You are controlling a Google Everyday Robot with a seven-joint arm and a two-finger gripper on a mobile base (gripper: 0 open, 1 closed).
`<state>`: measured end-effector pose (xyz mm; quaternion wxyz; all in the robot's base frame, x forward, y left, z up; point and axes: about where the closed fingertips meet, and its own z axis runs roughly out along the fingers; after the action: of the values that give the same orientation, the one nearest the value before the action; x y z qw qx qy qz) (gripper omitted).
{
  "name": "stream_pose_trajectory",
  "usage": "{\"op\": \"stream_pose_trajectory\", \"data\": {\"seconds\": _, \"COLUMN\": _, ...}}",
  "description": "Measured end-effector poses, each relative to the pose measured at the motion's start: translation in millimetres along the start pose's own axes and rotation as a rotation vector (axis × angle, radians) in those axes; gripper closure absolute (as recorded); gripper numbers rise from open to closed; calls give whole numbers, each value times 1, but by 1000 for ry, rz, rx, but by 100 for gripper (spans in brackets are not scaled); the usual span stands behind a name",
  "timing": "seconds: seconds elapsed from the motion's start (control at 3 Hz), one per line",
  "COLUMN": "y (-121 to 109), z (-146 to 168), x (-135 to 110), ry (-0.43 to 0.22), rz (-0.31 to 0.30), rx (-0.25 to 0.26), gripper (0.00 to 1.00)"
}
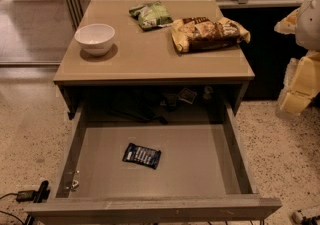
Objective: Pick rxbar blueberry from top drawer and place on counter
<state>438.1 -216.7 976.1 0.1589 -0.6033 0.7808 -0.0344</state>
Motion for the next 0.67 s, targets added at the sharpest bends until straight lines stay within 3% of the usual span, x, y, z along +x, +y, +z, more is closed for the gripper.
{"op": "stream_pose_trajectory", "data": {"seconds": 0.33, "y": 0, "z": 0, "x": 0, "ry": 0, "rz": 0, "rx": 0, "gripper": 0}}
{"op": "stream_pose_trajectory", "data": {"seconds": 0.67, "y": 3, "z": 3, "x": -8, "ry": -46, "rz": -32, "rx": 6, "gripper": 0}}
